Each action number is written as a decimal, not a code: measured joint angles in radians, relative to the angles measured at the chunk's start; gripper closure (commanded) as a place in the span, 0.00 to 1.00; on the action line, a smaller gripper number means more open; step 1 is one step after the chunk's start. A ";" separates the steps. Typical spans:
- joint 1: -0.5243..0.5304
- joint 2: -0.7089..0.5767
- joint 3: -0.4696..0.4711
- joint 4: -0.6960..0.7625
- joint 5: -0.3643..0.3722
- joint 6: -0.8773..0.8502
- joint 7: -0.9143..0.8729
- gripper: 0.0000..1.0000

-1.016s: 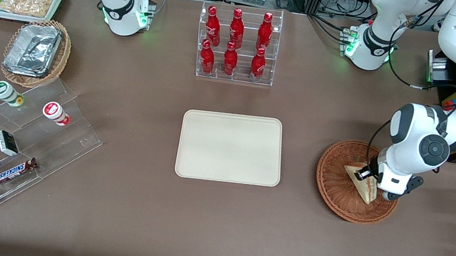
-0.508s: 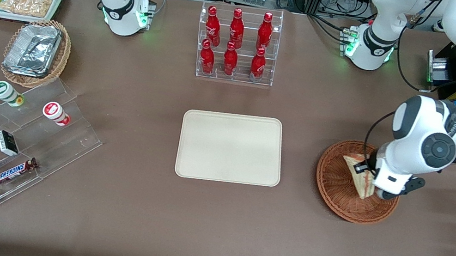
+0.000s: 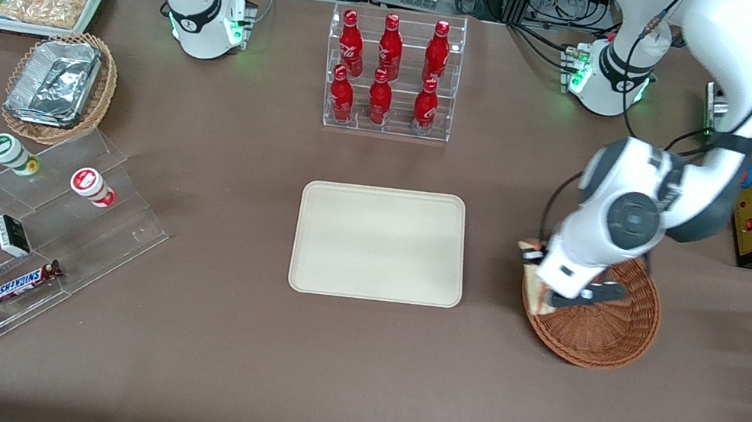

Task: Place sandwich from basket to tray
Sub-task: 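Carry the sandwich with the left gripper over the cream tray, then lower the sandwich onto the tray and open the left gripper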

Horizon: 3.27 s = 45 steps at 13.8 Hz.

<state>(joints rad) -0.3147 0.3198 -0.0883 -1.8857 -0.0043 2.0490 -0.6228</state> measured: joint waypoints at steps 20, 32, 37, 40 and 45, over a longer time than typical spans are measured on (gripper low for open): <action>-0.347 0.474 -0.020 0.538 -0.062 0.028 -0.355 1.00; -0.376 0.495 -0.018 0.596 -0.063 -0.012 -0.363 0.00; -0.372 0.450 -0.003 0.722 -0.062 -0.169 -0.363 0.00; -0.350 0.402 0.005 0.725 -0.056 -0.228 -0.362 0.00; -0.259 0.309 0.010 0.658 0.023 -0.335 -0.285 0.00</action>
<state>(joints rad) -0.5735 0.6283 -0.0781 -1.2281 0.0191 1.7136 -0.9083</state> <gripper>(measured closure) 0.000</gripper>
